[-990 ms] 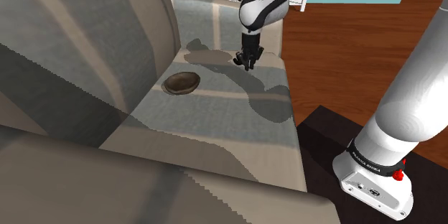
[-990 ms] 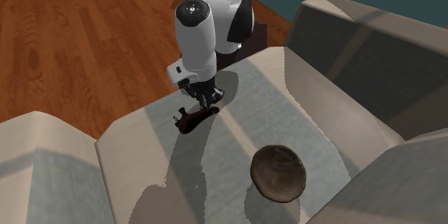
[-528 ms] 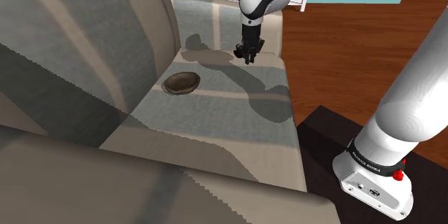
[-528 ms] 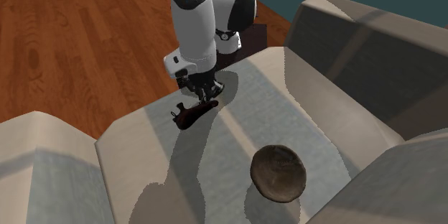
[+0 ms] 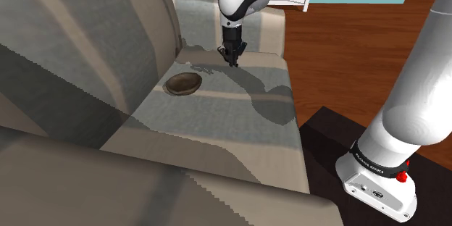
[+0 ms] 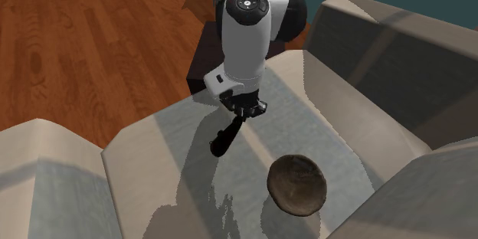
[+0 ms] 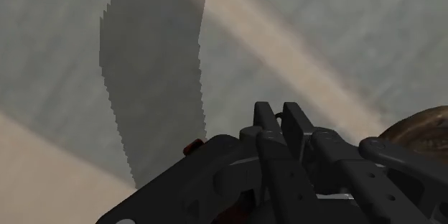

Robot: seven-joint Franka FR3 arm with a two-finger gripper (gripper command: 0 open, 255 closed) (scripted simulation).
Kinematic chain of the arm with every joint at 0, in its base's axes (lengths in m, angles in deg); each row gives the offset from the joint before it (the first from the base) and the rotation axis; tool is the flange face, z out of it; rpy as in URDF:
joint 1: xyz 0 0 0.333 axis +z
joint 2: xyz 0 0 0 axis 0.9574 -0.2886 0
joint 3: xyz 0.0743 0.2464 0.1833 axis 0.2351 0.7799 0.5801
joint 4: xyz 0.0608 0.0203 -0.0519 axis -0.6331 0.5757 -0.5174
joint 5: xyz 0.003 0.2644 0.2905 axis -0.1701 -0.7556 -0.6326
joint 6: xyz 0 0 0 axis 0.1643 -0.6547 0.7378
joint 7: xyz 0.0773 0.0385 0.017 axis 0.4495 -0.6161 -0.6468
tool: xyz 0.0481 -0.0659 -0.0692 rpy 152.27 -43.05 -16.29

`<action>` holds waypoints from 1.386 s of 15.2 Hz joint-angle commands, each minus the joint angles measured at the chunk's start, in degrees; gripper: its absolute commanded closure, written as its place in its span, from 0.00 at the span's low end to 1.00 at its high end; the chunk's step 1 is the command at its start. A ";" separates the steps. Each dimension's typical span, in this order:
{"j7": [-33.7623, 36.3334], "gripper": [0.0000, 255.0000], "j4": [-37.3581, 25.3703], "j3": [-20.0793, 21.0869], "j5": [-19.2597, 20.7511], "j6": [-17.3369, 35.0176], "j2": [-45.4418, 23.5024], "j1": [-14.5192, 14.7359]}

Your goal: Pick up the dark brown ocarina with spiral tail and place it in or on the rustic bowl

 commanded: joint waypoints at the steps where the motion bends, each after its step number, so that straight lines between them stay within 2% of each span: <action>1: 2.73 1.00 -3.24 0.99 0.49 -0.60 -2.67 1.50; 9: 11.48 1.00 -19.93 3.38 2.81 -5.87 -14.40 7.57; 15: 16.68 1.00 -37.72 4.11 4.70 -12.44 -25.84 12.86; 21: 16.88 1.00 -35.08 3.91 4.94 -8.56 -27.09 12.85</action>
